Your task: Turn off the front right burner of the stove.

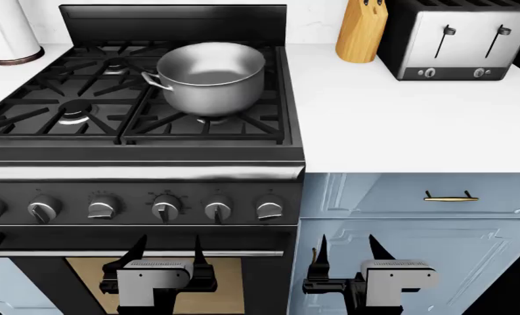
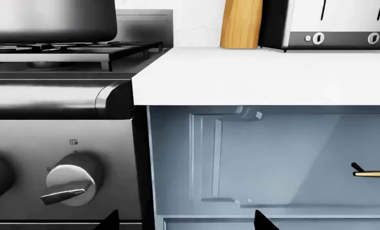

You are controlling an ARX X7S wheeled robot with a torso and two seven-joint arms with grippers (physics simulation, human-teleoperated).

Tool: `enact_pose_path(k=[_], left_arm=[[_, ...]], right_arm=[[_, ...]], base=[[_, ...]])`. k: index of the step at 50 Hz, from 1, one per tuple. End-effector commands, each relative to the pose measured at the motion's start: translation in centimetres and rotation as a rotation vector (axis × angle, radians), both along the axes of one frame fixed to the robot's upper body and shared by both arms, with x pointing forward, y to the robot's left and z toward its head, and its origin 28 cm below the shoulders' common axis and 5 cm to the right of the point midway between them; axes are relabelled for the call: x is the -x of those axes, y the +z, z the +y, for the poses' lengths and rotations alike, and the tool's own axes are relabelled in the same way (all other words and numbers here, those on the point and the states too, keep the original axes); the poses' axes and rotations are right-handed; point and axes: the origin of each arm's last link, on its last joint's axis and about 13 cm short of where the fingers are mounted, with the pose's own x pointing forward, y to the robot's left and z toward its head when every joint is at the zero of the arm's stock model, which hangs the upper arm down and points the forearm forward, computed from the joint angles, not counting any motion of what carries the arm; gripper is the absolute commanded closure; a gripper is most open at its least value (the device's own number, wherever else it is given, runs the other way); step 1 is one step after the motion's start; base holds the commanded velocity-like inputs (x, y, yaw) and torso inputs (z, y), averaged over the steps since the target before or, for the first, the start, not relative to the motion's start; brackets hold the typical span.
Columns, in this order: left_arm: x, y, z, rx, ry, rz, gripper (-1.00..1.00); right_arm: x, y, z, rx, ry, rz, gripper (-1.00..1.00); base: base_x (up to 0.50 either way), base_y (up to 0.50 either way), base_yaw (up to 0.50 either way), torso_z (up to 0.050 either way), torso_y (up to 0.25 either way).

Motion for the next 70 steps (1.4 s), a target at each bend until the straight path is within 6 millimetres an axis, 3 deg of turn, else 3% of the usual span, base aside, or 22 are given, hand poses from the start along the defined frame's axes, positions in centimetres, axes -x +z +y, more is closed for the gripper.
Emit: enact_pose_path(k=[1,41,70], left_arm=[[0.1,0.03,0.0,-0.003,0.002,0.003,-1.0],[0.12,-0.19,-0.15,0.001,-0.017,0.002,-1.0],[0.12,-0.24,-0.16,0.002,-0.018,0.003,-1.0]], right_arm=[[0.13,0.03,0.11,0.028,0.001,0.004,-1.0],[-0.04,-0.32,0.08,0.023,-0.054,0.044,-1.0],[-0.3,-0.22,-0.3,-0.003,-0.087,0.048,-1.0]], base=[[0.0,0.0,0.0,0.0,0.0],[0.0,0.02,0.0,0.0,0.0],[0.0,0.45,0.0,0.0,0.0]])
